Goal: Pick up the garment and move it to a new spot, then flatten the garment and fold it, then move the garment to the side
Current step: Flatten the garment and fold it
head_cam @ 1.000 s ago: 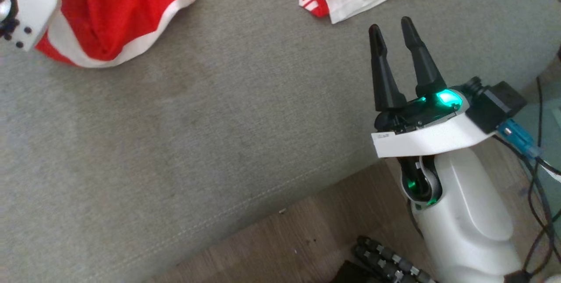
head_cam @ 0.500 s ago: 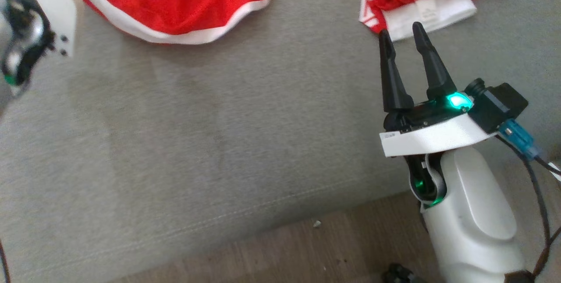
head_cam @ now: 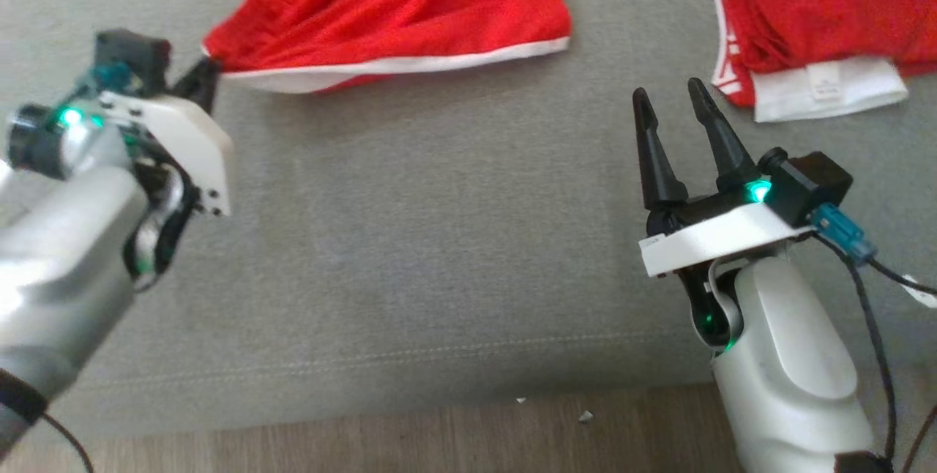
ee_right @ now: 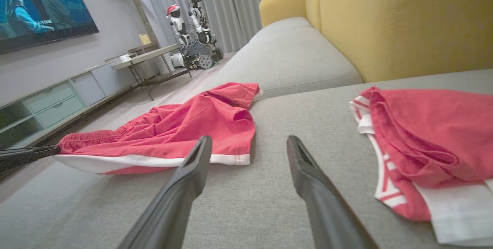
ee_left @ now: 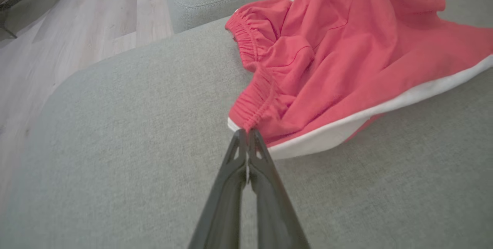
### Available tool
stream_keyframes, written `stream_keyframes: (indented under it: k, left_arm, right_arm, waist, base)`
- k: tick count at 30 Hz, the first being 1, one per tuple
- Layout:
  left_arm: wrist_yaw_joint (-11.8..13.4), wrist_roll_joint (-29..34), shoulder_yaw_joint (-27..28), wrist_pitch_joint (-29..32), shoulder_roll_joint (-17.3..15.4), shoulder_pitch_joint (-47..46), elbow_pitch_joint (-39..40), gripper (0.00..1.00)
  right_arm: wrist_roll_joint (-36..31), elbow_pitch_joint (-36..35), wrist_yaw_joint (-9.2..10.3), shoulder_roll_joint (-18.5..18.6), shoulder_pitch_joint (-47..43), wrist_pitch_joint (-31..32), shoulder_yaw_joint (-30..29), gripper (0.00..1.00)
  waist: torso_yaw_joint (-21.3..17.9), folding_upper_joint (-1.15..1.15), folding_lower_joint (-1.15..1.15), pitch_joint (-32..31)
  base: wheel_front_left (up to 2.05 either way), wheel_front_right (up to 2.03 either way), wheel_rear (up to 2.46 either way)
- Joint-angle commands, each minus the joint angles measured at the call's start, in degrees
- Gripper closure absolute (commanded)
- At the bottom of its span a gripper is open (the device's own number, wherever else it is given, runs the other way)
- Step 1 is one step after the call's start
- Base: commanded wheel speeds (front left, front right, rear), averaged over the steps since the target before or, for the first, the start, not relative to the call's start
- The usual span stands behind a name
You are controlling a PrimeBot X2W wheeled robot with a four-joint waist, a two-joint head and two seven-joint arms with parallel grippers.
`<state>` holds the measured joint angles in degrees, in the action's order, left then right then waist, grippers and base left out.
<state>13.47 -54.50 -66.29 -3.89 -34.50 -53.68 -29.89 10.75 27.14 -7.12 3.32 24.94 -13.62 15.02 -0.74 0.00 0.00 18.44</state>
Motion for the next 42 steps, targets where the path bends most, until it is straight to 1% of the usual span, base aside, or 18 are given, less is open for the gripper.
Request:
stream_keyframes:
  k: [1,5,7,8,13,17,20,23,28,33,38,42]
  left_arm:
    - [0.65,-0.16,2.77,-0.85,-1.59,-1.63,1.05,1.0]
    - [1.08,-0.78,2.62,-2.38,-0.34,0.65,2.29,1.0]
    - [1.18,-0.91,2.51,-3.06,0.1,1.48,2.64,0.51]
    - [1.27,-1.08,2.64,-3.56,0.22,1.9,2.77,0.0]
    - [2.52,-3.02,4.88,-6.59,-0.25,4.26,3.29,0.0]
    - [3.41,-7.09,9.15,-9.0,-0.4,7.4,3.88,0.0]
    - [3.01,-10.48,13.17,-10.23,0.14,9.93,4.25,0.0]
    - [2.45,-11.02,15.48,-10.79,0.78,11.44,4.16,0.0]
    - [1.3,-11.0,17.81,-11.02,2.64,12.65,2.75,0.0]
    - [0.33,-11.64,19.06,-11.06,4.43,13.39,-0.27,0.0]
    - [0.88,-12.1,19.65,-11.07,5.91,12.98,-4.56,0.0]
    - [0.79,-11.99,19.54,-11.03,6.65,12.32,-6.95,0.0]
  right_arm:
    - [-0.38,-1.55,-0.36,-0.45,1.93,0.11,1.03,0.0]
    - [-0.72,-1.33,-0.36,-0.45,2.6,0.37,0.78,0.0]
    - [-0.86,-1.34,-0.36,-0.45,2.69,0.35,0.79,0.0]
    - [-0.86,-1.4,-0.36,-0.45,2.69,0.34,0.89,0.0]
    - [-0.31,-1.51,-0.36,-0.45,2.5,0.14,1.08,0.0]
    - [0.05,-1.48,-0.36,-0.45,2.2,-0.13,0.95,0.0]
    - [0.31,-1.4,-0.36,-0.45,2.01,-0.32,0.92,0.0]
    - [0.5,-1.31,-0.36,-0.45,1.9,-0.48,1.08,0.0]
    - [0.69,-1.07,-0.36,-0.45,2.18,-0.67,1.61,0.0]
    - [0.92,-0.96,-0.36,-0.45,2.32,-0.82,2.13,0.0]
    - [0.86,-1.02,-0.36,-0.45,2.26,-0.93,2.35,0.0]
    - [0.85,-1.1,-0.36,-0.45,2.21,-0.98,2.51,0.0]
  waist:
    - [1.16,0.0,0.0,-0.48]
    - [1.9,0.0,0.0,-0.35]
    - [2.02,0.0,0.0,-0.24]
    - [1.99,0.0,0.0,-0.17]
    - [1.25,0.0,0.0,0.16]
    - [0.56,0.0,0.0,0.23]
    - [0.03,0.0,0.0,0.29]
    - [-0.45,0.0,0.0,0.35]
    - [-1.34,0.0,0.0,0.68]
    - [-2.26,0.0,0.0,0.88]
    - [-2.92,0.0,0.0,1.05]
    - [-3.18,0.0,0.0,1.16]
  base:
    - [0.0,0.0,0.0]
    - [0.0,0.0,0.0]
    - [0.0,0.0,0.0]
    - [0.0,0.0,0.0]
    - [0.0,0.0,0.0]
    - [0.0,0.0,0.0]
    - [0.0,0.0,0.0]
    - [0.0,0.0,0.0]
    - [0.0,0.0,0.0]
    - [0.0,0.0,0.0]
    - [0.0,0.0,0.0]
    - [0.0,0.0,0.0]
